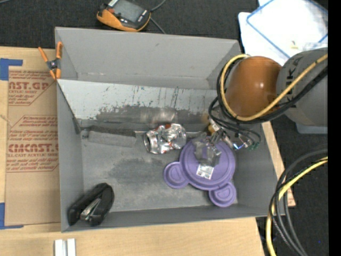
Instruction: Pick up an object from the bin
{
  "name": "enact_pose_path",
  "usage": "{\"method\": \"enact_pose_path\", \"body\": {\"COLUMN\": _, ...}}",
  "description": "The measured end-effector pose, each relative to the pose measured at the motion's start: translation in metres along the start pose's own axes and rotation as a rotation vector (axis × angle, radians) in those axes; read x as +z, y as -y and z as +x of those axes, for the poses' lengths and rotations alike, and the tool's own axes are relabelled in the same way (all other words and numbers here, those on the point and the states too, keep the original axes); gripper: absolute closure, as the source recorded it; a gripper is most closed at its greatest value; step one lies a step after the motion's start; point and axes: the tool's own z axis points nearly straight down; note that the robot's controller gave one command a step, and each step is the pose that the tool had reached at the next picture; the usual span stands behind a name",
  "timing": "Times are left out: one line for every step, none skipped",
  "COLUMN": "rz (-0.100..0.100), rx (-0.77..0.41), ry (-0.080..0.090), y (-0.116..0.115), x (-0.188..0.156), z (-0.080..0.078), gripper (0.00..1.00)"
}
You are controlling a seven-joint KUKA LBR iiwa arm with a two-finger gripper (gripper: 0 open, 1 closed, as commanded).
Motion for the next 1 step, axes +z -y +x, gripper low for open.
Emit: {"method": "enact_pose_path", "body": {"rz": -0.003, "rx": -0.203, "ry": 0.014, "y": 0.0124, "x": 0.0145, "z": -0.0066, "gripper": 1.0}}
